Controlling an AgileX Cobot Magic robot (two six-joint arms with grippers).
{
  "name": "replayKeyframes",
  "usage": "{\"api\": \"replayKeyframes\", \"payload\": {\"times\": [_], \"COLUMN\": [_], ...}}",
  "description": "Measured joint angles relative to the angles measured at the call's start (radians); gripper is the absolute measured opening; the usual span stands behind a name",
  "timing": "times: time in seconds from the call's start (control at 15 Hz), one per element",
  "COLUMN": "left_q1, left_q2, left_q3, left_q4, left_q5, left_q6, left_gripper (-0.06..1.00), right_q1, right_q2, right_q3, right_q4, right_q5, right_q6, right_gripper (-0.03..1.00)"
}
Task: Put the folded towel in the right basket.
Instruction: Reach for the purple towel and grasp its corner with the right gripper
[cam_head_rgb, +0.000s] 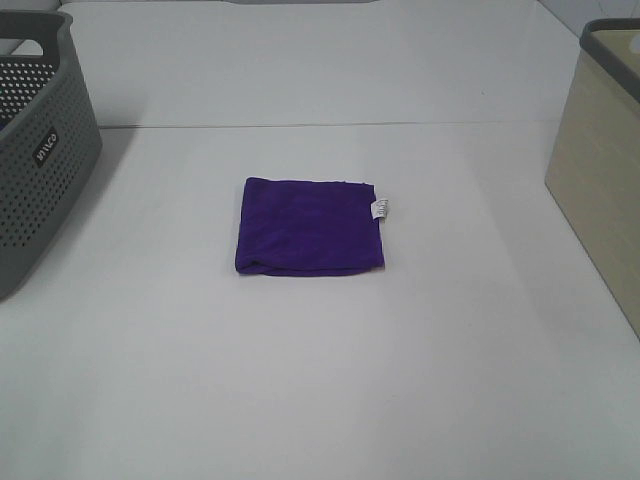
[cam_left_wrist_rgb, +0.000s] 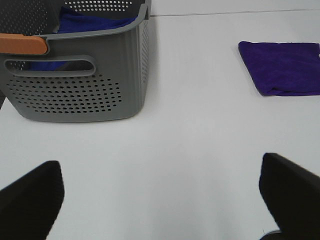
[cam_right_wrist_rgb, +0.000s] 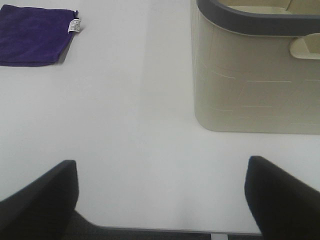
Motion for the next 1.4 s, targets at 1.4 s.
{"api": "replayKeyframes", "payload": {"times": [1.4], "left_q1": [0.000], "left_q2": [-0.018], "left_q3": [0.000], "left_q4": [0.000], "left_q5": [0.000], "left_q6": [0.000], "left_gripper": [0.99], "right_q1": [0.000], "right_q2": [0.000], "right_q3": [0.000], "right_q4": [0.000], "right_q5": [0.000], "right_q6": [0.000], "right_gripper": [0.87]}}
